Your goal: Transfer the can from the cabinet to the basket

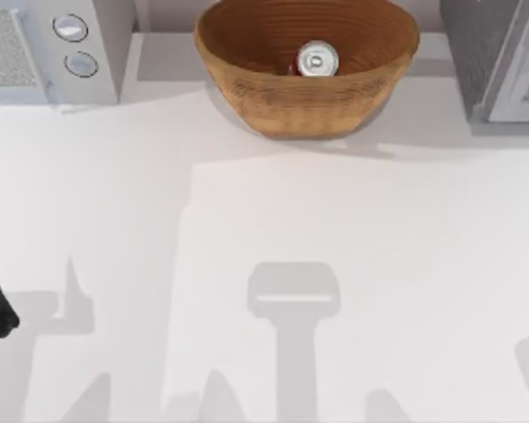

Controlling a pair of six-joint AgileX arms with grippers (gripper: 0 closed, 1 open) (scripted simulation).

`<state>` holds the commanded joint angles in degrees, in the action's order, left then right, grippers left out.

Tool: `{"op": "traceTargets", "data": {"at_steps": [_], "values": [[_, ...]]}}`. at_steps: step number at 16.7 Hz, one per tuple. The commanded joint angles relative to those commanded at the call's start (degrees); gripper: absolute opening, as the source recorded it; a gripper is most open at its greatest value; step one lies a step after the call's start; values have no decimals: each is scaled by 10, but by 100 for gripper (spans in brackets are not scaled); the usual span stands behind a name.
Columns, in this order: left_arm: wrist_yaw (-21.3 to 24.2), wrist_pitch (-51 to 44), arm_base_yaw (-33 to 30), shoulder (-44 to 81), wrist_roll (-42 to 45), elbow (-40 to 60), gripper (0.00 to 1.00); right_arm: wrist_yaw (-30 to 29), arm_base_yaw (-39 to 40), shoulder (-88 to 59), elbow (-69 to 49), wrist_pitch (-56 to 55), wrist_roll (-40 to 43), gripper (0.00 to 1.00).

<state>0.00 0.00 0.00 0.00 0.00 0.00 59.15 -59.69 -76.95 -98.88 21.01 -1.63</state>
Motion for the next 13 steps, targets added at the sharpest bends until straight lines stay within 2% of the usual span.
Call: {"op": "traceTargets", "data": {"at_steps": [8, 11, 13], "values": [[0, 0, 0, 0, 0, 0, 100, -6, 5, 1, -11, 8, 0, 100], [0, 0, 0, 0, 0, 0, 100, -57, 56, -1, -19, 10, 1, 100], [0, 0, 0, 0, 0, 0, 100, -120, 119, -4, -26, 14, 2, 100]]}}
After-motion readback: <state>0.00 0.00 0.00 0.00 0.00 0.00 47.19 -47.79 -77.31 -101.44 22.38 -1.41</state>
